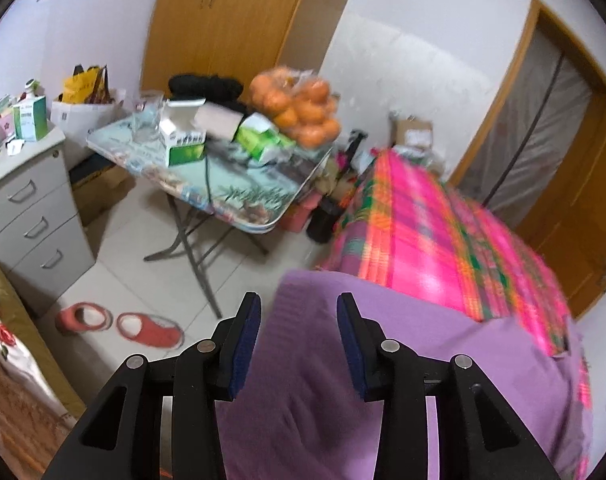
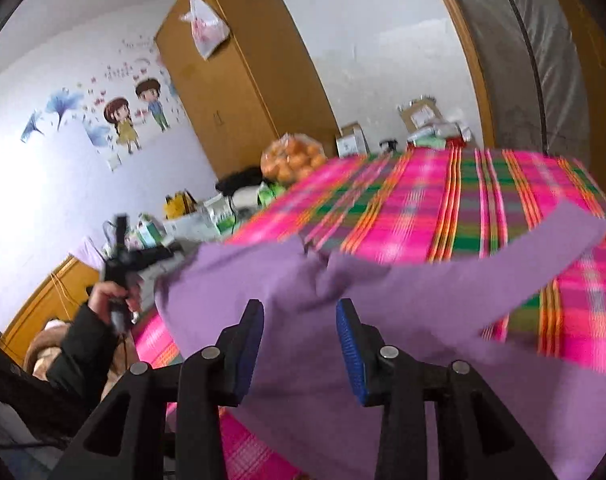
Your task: Fold clothes
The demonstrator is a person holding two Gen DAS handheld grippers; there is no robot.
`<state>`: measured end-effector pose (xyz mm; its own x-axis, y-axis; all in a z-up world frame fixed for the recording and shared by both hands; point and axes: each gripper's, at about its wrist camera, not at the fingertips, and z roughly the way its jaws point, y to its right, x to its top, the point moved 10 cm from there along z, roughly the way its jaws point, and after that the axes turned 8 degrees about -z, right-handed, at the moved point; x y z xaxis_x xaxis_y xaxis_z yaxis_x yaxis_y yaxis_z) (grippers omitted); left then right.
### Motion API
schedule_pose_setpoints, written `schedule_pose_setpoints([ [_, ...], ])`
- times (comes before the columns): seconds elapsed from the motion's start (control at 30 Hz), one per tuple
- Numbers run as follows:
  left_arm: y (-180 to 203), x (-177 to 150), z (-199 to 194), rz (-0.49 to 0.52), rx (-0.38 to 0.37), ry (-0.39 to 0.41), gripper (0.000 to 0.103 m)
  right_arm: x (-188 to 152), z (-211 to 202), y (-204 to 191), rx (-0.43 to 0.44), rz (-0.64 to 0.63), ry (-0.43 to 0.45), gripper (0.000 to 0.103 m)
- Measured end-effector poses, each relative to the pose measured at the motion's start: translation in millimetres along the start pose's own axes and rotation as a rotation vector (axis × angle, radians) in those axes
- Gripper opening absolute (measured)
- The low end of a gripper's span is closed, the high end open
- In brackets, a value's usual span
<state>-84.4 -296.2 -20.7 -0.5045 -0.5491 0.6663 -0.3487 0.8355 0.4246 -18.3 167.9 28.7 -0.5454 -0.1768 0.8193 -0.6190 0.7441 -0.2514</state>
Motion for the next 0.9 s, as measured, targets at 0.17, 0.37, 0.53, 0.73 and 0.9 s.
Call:
schedule_pose_setpoints([
  [0.17, 3, -45, -5, 0.094, 0.025, -0.060, 0.041, -24, 22, -11, 0.055, 0.038, -0.051, 0.038],
  [0.37, -27, -48, -31, 0.027, 0.054, -0.008, 0.038, -39, 33, -17, 0.065, 0.019, -0.098, 0.038],
  [0.53, -35, -53, -50, 0.004, 0.064, 0.019, 0.035, -42, 37, -7, 0.064, 0.056, -0.096, 0.038],
  [0.73, 26, -73, -34, 0.125, -0.044, -0.034, 0.036, -40, 44, -5, 0.072, 0.073, -0.090, 0.038],
  [0.9, 48, -86, -13, 0.198, -0.021, -0.085, 0.035, -46, 40, 6, 0.038, 0.089, -0.105, 0.038],
])
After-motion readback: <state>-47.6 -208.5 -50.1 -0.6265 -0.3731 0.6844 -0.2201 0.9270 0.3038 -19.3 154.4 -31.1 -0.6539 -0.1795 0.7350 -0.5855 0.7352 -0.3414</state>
